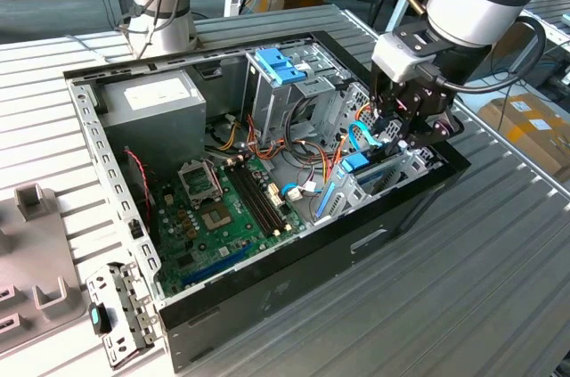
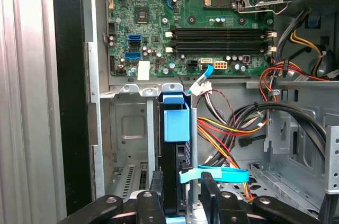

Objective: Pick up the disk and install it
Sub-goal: 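Insert the first disk wire, then insert the second disk wire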

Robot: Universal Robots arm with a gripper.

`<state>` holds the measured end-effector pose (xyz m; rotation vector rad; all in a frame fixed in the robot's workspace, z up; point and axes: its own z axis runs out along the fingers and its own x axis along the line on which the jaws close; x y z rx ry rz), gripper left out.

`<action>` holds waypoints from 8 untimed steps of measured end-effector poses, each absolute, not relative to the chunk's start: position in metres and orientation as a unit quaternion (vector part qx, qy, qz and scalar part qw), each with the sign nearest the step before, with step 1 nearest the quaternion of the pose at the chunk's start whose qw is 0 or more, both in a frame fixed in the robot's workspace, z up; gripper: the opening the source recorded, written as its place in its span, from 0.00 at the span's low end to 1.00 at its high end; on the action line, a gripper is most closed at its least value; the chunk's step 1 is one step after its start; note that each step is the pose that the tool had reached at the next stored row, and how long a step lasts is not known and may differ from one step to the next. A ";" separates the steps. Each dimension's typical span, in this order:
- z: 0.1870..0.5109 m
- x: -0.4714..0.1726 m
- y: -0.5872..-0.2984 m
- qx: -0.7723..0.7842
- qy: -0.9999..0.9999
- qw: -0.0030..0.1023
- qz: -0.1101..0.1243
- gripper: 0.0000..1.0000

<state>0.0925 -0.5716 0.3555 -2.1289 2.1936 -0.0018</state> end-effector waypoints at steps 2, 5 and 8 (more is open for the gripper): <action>0.355 0.093 -0.572 -0.696 0.717 0.039 0.003 0.42; 0.355 0.093 -0.572 -0.696 0.717 0.038 0.004 0.42; 0.355 0.093 -0.572 -0.696 0.717 0.038 0.004 0.42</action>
